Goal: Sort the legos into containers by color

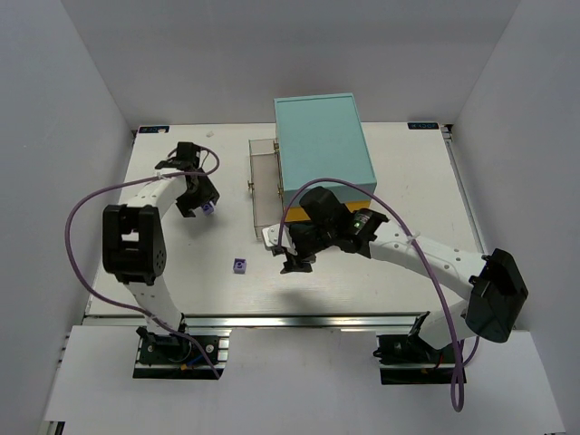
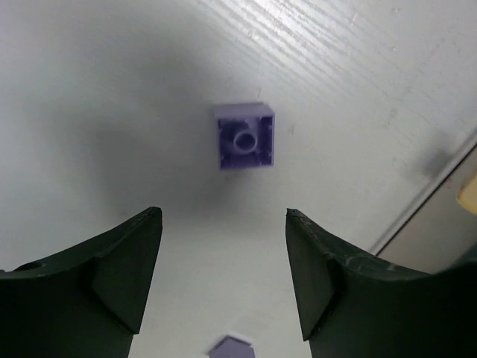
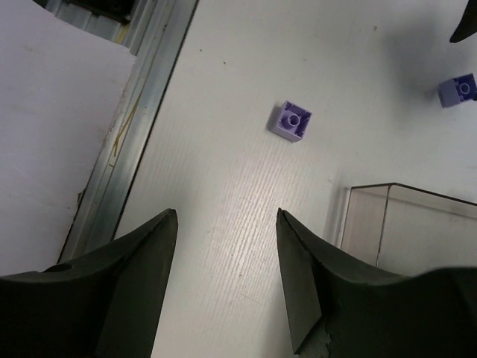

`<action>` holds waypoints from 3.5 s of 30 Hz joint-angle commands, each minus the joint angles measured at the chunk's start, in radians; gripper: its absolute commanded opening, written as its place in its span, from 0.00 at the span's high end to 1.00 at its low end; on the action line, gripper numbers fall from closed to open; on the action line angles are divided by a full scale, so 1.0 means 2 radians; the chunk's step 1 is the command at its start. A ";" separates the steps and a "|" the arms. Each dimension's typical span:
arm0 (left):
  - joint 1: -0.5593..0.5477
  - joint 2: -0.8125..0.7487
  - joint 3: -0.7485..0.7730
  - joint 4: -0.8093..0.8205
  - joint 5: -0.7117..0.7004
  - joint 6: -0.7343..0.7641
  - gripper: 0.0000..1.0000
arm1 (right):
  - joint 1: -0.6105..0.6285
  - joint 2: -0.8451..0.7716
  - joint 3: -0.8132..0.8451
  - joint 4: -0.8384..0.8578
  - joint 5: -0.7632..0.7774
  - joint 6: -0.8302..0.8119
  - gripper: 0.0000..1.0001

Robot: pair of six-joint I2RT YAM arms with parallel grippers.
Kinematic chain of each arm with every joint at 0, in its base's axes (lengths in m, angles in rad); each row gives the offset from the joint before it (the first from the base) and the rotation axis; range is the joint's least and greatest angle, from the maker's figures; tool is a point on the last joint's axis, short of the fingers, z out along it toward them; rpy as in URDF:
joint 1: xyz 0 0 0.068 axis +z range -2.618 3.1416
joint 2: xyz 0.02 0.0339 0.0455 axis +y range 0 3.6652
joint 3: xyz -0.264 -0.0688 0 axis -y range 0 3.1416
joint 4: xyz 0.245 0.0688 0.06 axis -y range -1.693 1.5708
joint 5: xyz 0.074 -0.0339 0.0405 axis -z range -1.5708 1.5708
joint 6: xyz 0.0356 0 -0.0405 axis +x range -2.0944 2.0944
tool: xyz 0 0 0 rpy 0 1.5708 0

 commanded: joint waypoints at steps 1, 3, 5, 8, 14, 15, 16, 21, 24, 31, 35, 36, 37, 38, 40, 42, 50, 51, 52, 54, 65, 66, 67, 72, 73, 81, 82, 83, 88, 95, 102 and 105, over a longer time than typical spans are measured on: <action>0.002 0.031 0.046 0.003 -0.006 0.014 0.23 | 0.004 -0.006 0.007 0.028 0.026 0.023 0.38; 0.002 0.059 0.070 -0.001 -0.009 0.020 0.25 | 0.005 -0.011 0.001 0.028 0.027 0.023 0.38; 0.002 0.070 0.082 -0.004 -0.012 0.025 0.27 | 0.005 -0.015 -0.003 0.028 0.030 0.023 0.39; 0.002 0.093 0.100 -0.010 -0.016 0.029 0.34 | 0.005 -0.017 -0.006 0.028 0.034 0.023 0.39; 0.002 0.106 0.098 -0.005 -0.010 0.033 0.53 | 0.004 -0.015 -0.004 0.030 0.041 0.023 0.39; 0.002 0.106 0.096 -0.004 -0.007 0.033 0.55 | 0.004 -0.015 -0.003 0.030 0.041 0.023 0.38; 0.002 0.106 0.095 -0.004 -0.006 0.033 0.56 | 0.005 -0.014 -0.003 0.029 0.041 0.024 0.38; 0.002 0.099 0.097 -0.003 0.007 0.032 0.67 | 0.005 -0.012 -0.002 0.028 0.041 0.025 0.39; 0.002 0.066 0.091 0.018 0.039 0.035 0.72 | 0.005 -0.015 -0.002 0.030 0.044 0.027 0.39; -0.007 -0.038 0.034 0.117 0.167 0.034 0.73 | 0.002 -0.024 -0.013 0.033 0.053 0.032 0.39; -0.012 -0.066 0.001 0.180 0.232 0.013 0.74 | 0.003 -0.028 -0.018 0.035 0.054 0.033 0.38; -0.012 -0.068 -0.004 0.193 0.248 0.007 0.74 | 0.002 -0.028 -0.020 0.035 0.056 0.033 0.38; -0.012 -0.065 -0.009 0.206 0.267 -0.003 0.74 | 0.003 -0.030 -0.021 0.036 0.057 0.033 0.39; -0.017 -0.059 -0.007 0.221 0.307 -0.005 0.74 | 0.002 -0.029 -0.021 0.036 0.056 0.034 0.39; -0.027 -0.042 0.013 0.216 0.313 -0.006 0.75 | 0.002 -0.031 -0.020 0.036 0.056 0.035 0.39; -0.033 -0.039 0.018 0.212 0.298 -0.007 0.76 | 0.003 -0.031 -0.019 0.037 0.057 0.036 0.39; -0.033 -0.055 0.000 0.104 0.166 0.010 0.37 | 0.001 -0.040 -0.027 0.045 0.067 0.035 0.38; -0.033 -0.076 -0.021 0.101 0.157 0.012 0.34 | 0.002 -0.040 -0.029 0.046 0.067 0.035 0.38; -0.028 -0.086 -0.033 0.094 0.146 0.011 0.29 | 0.000 -0.041 -0.030 0.047 0.068 0.035 0.38; -0.024 -0.119 -0.059 0.076 0.140 0.003 0.26 | 0.001 -0.043 -0.035 0.047 0.067 0.035 0.38; -0.033 -0.162 -0.128 -0.009 0.103 -0.069 0.15 | 0.000 -0.035 -0.039 0.053 0.065 0.044 0.37; -0.033 -0.154 -0.127 -0.009 0.105 -0.076 0.15 | 0.000 -0.036 -0.039 0.054 0.066 0.045 0.37; -0.033 -0.138 -0.122 -0.010 0.105 -0.076 0.15 | 0.000 -0.035 -0.039 0.054 0.066 0.045 0.37; -0.033 -0.100 -0.109 0.000 0.086 -0.086 0.16 | 0.000 -0.040 -0.042 0.056 0.070 0.045 0.37; -0.033 -0.092 -0.105 0.002 0.085 -0.086 0.16 | 0.000 -0.041 -0.042 0.056 0.070 0.045 0.37; -0.033 -0.012 -0.063 0.013 0.085 -0.077 0.30 | -0.001 -0.046 -0.044 0.056 0.076 0.043 0.37; -0.033 -0.008 -0.062 0.018 0.088 -0.076 0.34 | -0.002 -0.047 -0.045 0.056 0.076 0.043 0.37; -0.033 -0.006 -0.060 0.018 0.088 -0.076 0.36 | -0.003 -0.047 -0.046 0.057 0.077 0.042 0.37; -0.033 0.003 -0.049 0.017 0.094 -0.069 0.60 | -0.005 -0.051 -0.049 0.056 0.078 0.040 0.37; -0.033 -0.075 -0.025 0.055 0.138 -0.037 0.86 | -0.009 -0.052 -0.049 0.055 0.078 0.040 0.37; -0.038 -0.072 0.010 0.165 0.301 -0.040 0.85 | -0.010 -0.049 -0.046 0.056 0.073 0.046 0.52; -0.050 -0.035 0.034 0.185 0.333 -0.049 0.83 | -0.011 -0.048 -0.044 0.057 0.072 0.047 0.70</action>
